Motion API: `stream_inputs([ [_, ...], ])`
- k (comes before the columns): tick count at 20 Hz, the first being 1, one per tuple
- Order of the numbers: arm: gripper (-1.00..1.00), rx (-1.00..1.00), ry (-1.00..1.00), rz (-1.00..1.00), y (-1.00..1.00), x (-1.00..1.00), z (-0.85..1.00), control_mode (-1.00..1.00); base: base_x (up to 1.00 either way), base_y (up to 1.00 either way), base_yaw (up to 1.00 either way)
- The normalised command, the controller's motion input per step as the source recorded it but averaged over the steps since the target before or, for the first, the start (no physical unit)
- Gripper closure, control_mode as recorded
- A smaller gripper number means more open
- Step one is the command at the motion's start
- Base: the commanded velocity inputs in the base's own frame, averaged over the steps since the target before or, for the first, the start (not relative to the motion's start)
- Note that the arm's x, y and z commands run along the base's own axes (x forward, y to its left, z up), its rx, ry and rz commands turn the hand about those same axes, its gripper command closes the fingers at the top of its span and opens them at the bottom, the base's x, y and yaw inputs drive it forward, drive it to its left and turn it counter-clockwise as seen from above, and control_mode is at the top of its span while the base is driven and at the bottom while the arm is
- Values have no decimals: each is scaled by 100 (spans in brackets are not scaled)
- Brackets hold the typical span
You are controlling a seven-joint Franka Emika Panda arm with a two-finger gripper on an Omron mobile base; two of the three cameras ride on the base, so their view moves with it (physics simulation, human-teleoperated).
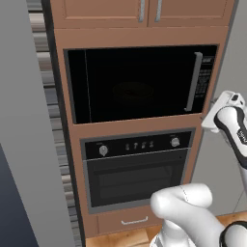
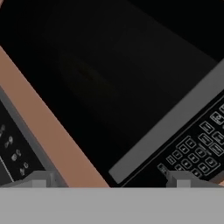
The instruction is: Remove the mango from the bowl and place it on the small plate. Then place the bowl with only the steak in the microwave, close the door, and press the start button to microwave the steak.
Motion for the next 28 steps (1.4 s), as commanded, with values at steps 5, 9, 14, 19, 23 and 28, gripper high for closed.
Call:
stream_inputs([
  [5,-100,0,0,0,-9,13,0,-100,0,0,0],
  [9,-100,0,0,0,-5,21,0,-100,0,0,0],
  [14,-100,0,0,0,-1,24,-4,-100,0,0,0],
  [19,-100,0,0,0,-6,15,-17,-100,0,0,0],
  [23,-100,0,0,0,-7,14,-15,-100,0,0,0],
  [28,-100,0,0,0,-13,15,-3,-100,0,0,0],
])
